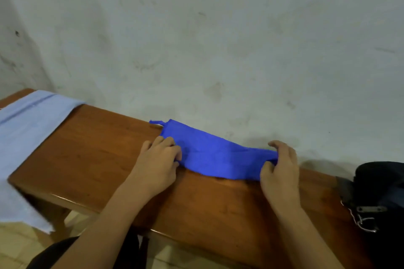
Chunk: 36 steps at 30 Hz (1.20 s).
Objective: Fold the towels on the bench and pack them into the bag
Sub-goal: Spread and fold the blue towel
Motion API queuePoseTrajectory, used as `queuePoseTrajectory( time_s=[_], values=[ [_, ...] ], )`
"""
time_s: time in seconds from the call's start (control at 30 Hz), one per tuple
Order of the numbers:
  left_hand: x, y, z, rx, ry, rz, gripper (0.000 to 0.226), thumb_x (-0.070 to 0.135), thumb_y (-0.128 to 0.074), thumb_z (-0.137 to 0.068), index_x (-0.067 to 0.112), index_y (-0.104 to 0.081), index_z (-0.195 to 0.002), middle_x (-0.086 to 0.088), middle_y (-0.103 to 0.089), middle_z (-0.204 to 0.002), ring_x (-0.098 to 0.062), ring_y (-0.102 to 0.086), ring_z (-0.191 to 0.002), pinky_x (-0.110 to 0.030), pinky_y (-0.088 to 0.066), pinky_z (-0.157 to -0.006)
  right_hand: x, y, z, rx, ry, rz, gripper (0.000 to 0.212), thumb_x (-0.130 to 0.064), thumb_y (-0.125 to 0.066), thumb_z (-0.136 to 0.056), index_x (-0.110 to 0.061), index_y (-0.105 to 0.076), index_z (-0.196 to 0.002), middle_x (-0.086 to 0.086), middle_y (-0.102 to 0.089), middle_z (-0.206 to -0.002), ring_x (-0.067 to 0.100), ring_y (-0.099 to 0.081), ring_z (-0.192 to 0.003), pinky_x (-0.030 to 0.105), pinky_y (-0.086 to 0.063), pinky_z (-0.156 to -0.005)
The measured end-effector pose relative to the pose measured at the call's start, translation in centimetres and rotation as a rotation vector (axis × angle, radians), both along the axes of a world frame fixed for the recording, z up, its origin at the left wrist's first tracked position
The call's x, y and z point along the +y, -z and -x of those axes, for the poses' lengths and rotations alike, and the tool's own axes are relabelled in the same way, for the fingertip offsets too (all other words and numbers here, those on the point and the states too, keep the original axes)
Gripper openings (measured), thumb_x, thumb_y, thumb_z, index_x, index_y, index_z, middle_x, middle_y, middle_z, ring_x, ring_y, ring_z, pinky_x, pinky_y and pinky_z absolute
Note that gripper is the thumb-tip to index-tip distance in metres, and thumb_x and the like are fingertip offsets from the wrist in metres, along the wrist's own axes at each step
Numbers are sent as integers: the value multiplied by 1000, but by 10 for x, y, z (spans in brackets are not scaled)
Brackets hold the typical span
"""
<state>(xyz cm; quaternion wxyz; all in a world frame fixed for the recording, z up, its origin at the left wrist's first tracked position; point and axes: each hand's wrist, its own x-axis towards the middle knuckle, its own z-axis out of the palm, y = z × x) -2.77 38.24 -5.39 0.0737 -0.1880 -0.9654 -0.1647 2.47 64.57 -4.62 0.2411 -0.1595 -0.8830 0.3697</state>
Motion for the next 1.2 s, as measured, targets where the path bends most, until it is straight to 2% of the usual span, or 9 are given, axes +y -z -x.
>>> queuePoseTrajectory(
  time_s=[0.1, 0.23, 0.4, 0.57, 0.67, 0.8, 0.97, 1.1, 1.2],
  values=[
    [7, 3, -6, 33, 111, -121, 15, 18, -60, -89, 31, -53, -90, 16, -56, -97, -4, -49, -100, -34, -28, -101, -9, 7, -7, 8, -109, -183, 48, 9, -49, -80, -16, -61, -120, 4, -44, -140, 23, -42, -129, 30, -42, -98],
    [19, -5, -9, 11, 275, -332, 19, 12, -44, -88, 31, -39, -88, 9, -51, -79, -12, -48, -75, -38, -44, -69, -34, 15, -15, 63, -292, -337, 37, -26, -51, -78, -22, -67, -112, -6, -59, -127, 11, -50, -121, 62, -33, -112],
    [28, -12, -21, -21, 380, -432, 25, 14, -54, -93, 35, -40, -94, 14, -52, -92, -5, -50, -89, -23, -42, -77, -58, 24, -17, 53, -417, -503, 49, -58, -58, -81, -25, -64, -116, -13, -66, -117, 3, -59, -109, 53, -9, -122],
    [28, -18, -24, 98, 368, -338, 24, 33, -61, -84, 33, -58, -108, 32, -52, -94, 9, -44, -88, -14, -30, -82, -64, 22, -10, 134, -346, -420, 25, -35, -59, -85, -22, -64, -106, -11, -71, -86, 5, -64, -77, 50, -22, -119],
    [25, -22, -19, 299, 371, -132, 25, 38, -55, -81, 26, -67, -99, 16, -57, -88, -5, -42, -83, -21, -24, -76, -63, 19, -9, 168, -283, -487, 22, -26, -50, -83, -20, -70, -91, -11, -67, -73, 7, -61, -65, 50, -22, -117],
    [27, -29, -18, 320, 325, -196, 24, 36, -50, -83, 23, -70, -83, 12, -58, -74, -7, -43, -73, -23, -29, -69, -60, 17, -10, 157, -229, -544, 25, -21, -44, -84, -20, -69, -83, -9, -65, -73, 11, -62, -70, 53, -19, -116],
    [30, -31, -25, 275, 281, -236, 33, 44, -46, -88, 24, -51, -62, 10, -48, -56, -7, -37, -53, -28, -39, -54, -64, 16, -15, 182, -334, -507, 42, -30, -57, -77, -18, -63, -117, -7, -66, -105, 11, -63, -100, 58, -25, -118],
    [33, -29, -29, 220, 313, -217, 39, 45, -46, -89, 27, -28, -59, 8, -30, -51, -10, -35, -47, -33, -36, -43, -61, 19, -14, 245, -318, -541, 27, -29, -63, -80, -17, -68, -103, -6, -69, -93, 9, -61, -89, 47, -39, -110],
    [31, -27, -25, 177, 331, -129, 41, 44, -44, -87, 23, -28, -57, 2, -33, -49, -13, -33, -46, -33, -32, -45, -46, 19, -15, 283, -276, -571, 15, -14, -61, -74, -14, -70, -86, -3, -68, -80, 11, -53, -82, 31, -45, -89]
  ],
)
